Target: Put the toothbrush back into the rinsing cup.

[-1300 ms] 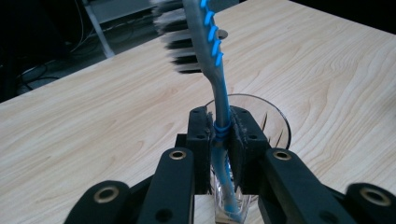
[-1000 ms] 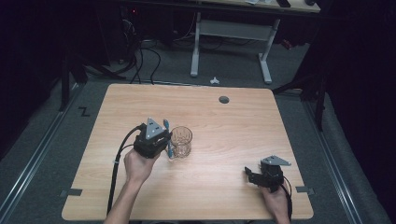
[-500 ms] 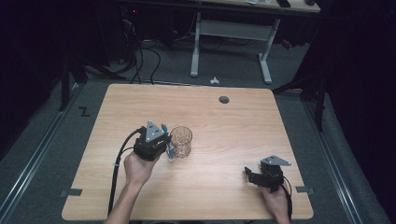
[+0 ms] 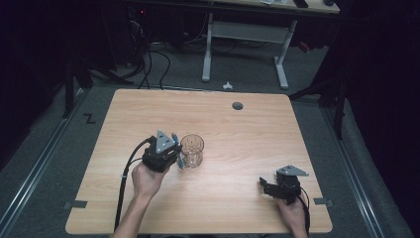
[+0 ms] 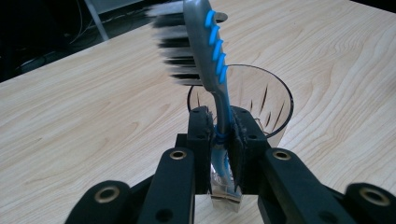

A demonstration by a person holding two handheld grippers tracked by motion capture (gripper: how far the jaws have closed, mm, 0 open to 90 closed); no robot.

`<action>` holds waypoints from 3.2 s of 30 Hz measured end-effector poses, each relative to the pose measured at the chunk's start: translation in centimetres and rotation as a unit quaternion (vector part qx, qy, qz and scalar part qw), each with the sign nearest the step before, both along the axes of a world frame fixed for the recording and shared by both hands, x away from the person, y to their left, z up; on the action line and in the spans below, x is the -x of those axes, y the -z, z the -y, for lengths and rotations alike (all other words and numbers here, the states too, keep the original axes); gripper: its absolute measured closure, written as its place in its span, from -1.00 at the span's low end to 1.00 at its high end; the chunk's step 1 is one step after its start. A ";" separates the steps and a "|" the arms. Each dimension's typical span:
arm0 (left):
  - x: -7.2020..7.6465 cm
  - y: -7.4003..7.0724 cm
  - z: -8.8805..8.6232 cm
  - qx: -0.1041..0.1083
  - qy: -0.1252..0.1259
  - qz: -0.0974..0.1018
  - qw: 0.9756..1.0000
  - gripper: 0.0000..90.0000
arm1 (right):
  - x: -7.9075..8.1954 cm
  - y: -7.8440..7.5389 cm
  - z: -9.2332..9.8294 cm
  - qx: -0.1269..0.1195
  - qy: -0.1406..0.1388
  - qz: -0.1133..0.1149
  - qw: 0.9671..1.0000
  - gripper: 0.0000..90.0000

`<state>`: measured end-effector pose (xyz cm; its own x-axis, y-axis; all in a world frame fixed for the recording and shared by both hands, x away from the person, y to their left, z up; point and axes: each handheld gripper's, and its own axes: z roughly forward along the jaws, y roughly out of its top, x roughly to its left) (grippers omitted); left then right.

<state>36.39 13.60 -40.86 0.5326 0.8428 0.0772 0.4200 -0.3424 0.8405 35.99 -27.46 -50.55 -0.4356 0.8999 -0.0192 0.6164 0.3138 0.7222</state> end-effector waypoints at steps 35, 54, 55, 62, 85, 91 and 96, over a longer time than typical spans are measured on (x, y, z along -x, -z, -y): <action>-0.1 0.3 -0.7 0.037 0.005 -0.027 0.999 0.32 | 0.0 0.0 0.0 0.000 0.000 0.000 1.000 -0.44; 0.8 -0.1 -2.0 0.051 -0.005 -0.026 0.998 0.10 | 0.0 0.0 0.0 0.000 0.000 0.000 1.000 -0.44; 0.8 -0.2 -2.1 0.049 -0.007 -0.024 0.998 0.10 | 0.0 0.0 0.0 0.000 0.000 0.000 1.000 -0.44; 1.3 -0.2 -2.4 0.053 -0.007 -0.023 0.998 0.09 | 0.0 0.0 0.0 0.000 0.000 0.000 1.000 -0.44; 2.5 -0.2 -4.0 0.076 -0.021 -0.012 0.997 0.09 | 0.0 0.0 0.0 0.000 0.000 0.000 1.000 -0.44; 3.0 -0.1 -4.4 0.085 -0.026 -0.009 0.996 0.09 | 0.0 0.0 0.0 0.000 0.000 0.000 1.000 -0.44; 3.3 0.0 -4.9 0.088 -0.031 -0.009 0.996 0.09 | 0.0 0.0 0.0 0.000 0.000 0.000 1.000 -0.44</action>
